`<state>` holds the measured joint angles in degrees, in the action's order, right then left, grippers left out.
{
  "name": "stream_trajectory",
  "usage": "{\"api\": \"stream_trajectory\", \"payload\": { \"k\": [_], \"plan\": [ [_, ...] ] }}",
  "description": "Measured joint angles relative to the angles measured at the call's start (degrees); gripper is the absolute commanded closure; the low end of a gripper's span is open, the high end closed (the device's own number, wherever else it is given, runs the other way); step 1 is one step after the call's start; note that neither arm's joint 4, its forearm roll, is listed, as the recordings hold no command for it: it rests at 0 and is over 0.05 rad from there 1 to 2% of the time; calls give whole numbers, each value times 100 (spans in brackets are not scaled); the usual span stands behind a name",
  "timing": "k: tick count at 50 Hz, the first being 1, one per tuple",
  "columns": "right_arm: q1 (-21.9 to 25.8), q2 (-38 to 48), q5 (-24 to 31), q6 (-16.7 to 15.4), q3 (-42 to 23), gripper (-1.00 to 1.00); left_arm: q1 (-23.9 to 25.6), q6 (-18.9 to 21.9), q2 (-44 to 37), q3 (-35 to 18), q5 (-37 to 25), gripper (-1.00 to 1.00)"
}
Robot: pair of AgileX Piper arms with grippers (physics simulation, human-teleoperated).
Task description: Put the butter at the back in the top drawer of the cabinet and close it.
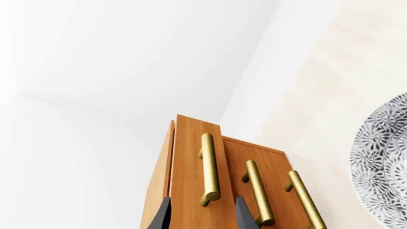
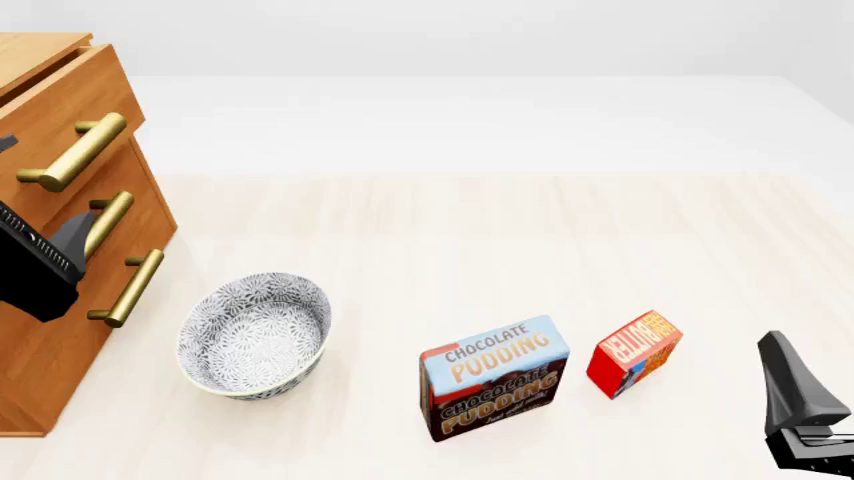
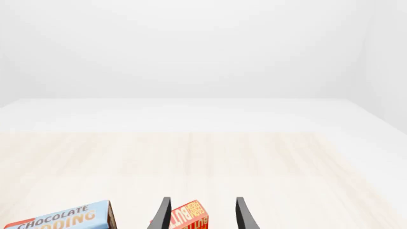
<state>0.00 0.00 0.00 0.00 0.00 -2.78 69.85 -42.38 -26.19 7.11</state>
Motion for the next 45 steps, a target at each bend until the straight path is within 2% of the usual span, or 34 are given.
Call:
{"api": "stream_trajectory", "payload": {
  "k": [45],
  "plan": [
    [0,0,0,0,0,-100,-328,-58,-617,84,496,-100]
  ]
}}
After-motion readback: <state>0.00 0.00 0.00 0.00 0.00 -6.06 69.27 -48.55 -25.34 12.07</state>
